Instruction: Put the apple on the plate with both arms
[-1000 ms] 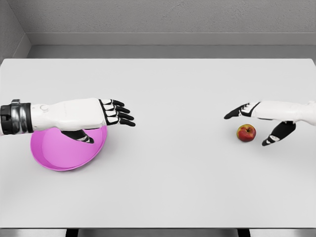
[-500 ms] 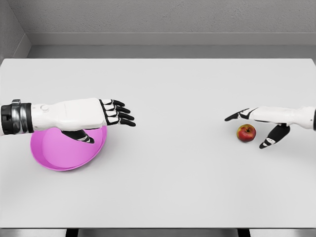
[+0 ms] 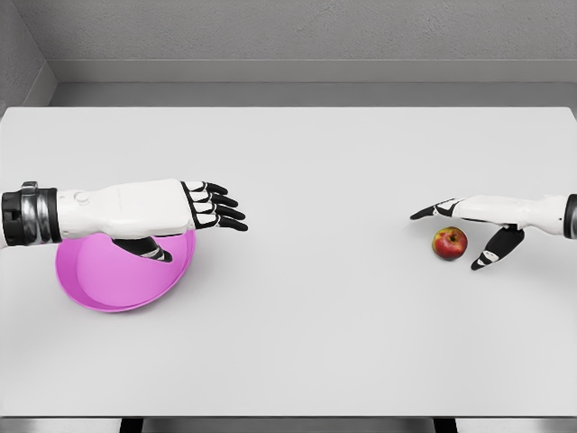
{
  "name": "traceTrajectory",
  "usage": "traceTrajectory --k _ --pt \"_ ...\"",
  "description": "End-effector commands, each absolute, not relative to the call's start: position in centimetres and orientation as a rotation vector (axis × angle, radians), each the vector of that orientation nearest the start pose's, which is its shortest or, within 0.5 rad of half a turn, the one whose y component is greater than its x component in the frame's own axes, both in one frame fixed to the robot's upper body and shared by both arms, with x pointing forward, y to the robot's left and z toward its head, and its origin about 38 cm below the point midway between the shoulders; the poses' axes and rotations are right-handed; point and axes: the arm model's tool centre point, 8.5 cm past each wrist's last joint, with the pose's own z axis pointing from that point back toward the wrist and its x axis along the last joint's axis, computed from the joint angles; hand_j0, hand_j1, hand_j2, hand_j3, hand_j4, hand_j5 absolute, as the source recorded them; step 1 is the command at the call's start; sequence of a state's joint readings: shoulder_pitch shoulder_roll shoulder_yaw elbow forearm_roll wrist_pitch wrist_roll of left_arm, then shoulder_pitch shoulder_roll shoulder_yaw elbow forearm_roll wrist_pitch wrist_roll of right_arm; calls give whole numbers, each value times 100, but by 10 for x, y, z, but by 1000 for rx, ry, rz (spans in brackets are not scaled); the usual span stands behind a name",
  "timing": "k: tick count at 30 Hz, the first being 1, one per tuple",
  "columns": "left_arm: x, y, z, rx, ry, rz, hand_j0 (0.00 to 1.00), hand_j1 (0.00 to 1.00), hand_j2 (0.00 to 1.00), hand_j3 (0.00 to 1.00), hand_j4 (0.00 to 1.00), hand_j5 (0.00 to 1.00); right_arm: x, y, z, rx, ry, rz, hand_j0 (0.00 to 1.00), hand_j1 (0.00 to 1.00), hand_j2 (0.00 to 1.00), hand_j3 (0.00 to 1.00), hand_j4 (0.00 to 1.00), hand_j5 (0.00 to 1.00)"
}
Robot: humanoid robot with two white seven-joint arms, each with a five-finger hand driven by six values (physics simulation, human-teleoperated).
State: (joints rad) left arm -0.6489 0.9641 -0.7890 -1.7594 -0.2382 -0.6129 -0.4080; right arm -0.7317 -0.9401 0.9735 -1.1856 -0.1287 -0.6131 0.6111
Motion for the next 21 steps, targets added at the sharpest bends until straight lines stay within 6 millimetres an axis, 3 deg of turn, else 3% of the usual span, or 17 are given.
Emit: traceTrajectory --k 1,5,12,21 --pt "367 249 238 -190 2104 2812 100 100 100 100 100 100 423 -372 152 28 -1213 1764 100 100 100 100 100 100" --pt "367 249 238 -190 2102 2814 100 100 100 100 100 100 423 -372 152 29 -1213 1763 100 100 100 100 100 100" --pt "367 249 238 -190 2102 2814 100 100 100 100 100 100 423 -372 152 28 -1213 1764 82 82 82 82 82 82" --pt "367 249 238 -190 2102 2814 100 100 100 100 100 100 422 -372 149 25 -1196 1782 77 77 77 77 77 77"
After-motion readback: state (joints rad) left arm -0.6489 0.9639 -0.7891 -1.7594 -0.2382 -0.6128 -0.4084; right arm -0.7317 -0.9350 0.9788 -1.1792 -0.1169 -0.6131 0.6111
